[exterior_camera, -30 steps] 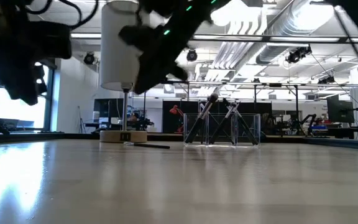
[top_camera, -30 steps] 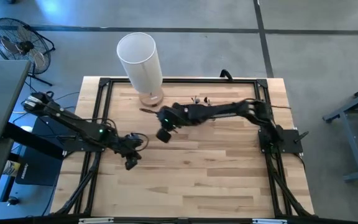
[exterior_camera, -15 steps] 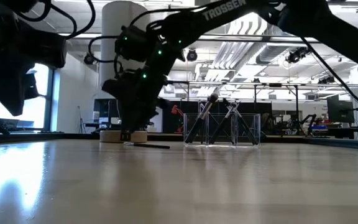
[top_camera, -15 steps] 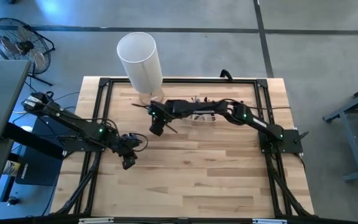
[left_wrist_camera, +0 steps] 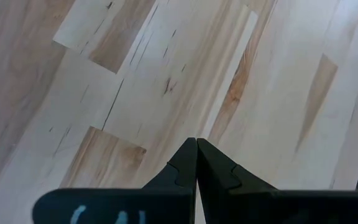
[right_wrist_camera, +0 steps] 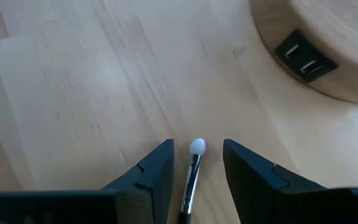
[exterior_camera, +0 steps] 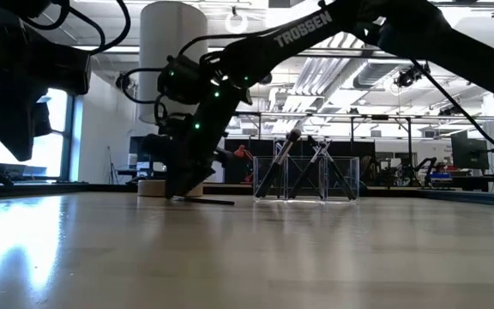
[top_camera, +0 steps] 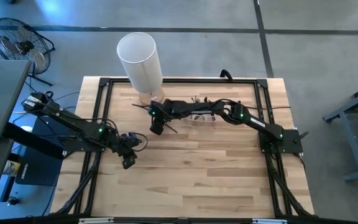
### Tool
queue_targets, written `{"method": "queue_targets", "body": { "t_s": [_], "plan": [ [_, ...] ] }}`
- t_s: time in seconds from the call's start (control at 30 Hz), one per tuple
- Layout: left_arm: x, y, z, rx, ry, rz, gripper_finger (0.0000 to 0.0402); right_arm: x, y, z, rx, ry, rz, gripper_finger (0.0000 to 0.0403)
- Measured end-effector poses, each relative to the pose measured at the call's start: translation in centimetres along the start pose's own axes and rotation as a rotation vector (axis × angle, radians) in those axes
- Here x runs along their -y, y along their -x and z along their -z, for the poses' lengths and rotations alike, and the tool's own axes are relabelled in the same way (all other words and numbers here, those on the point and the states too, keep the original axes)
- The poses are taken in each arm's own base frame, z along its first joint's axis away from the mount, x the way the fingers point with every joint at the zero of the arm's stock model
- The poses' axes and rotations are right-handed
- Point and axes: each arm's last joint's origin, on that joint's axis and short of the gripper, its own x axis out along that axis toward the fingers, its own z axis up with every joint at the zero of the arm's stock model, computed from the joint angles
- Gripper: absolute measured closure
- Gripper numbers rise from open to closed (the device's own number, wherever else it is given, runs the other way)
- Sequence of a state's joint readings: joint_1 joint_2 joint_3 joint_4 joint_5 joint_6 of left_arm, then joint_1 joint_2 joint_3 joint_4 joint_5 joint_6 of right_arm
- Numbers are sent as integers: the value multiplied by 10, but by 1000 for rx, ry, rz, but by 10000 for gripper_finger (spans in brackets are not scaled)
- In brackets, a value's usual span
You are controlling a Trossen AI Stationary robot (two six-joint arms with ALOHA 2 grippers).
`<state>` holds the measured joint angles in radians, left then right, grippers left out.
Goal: Put items in baskets/containers
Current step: Put the black eyeshadow brush into the transparent organizer
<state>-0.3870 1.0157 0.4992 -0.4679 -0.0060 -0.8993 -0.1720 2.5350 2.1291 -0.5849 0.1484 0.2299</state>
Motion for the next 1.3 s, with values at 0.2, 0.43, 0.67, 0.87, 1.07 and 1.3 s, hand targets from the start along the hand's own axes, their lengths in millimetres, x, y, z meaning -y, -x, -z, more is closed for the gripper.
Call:
{"method": "queue_targets", "body": {
  "t_s": [0.2,0.43,0.67,0.87,1.07,1.3],
  "plan": [
    [0,0,0,-4,8,-5,401,2,-6,2,-8,11,-1,292],
    [0,0,0,-4,14,-4,401,-1,-6,4,-27,69,-56,391],
    [-1,0,0,0,8,-7,401,-22,4,11,-62,114,-47,400],
    [0,0,0,3,-8,-3,401,-45,35,9,-58,109,-49,401],
    [0,0,-1,11,-30,-7,401,-64,69,9,-37,108,13,402],
    [0,0,-1,11,-38,-7,401,-85,103,21,-98,156,66,402]
  ]
}}
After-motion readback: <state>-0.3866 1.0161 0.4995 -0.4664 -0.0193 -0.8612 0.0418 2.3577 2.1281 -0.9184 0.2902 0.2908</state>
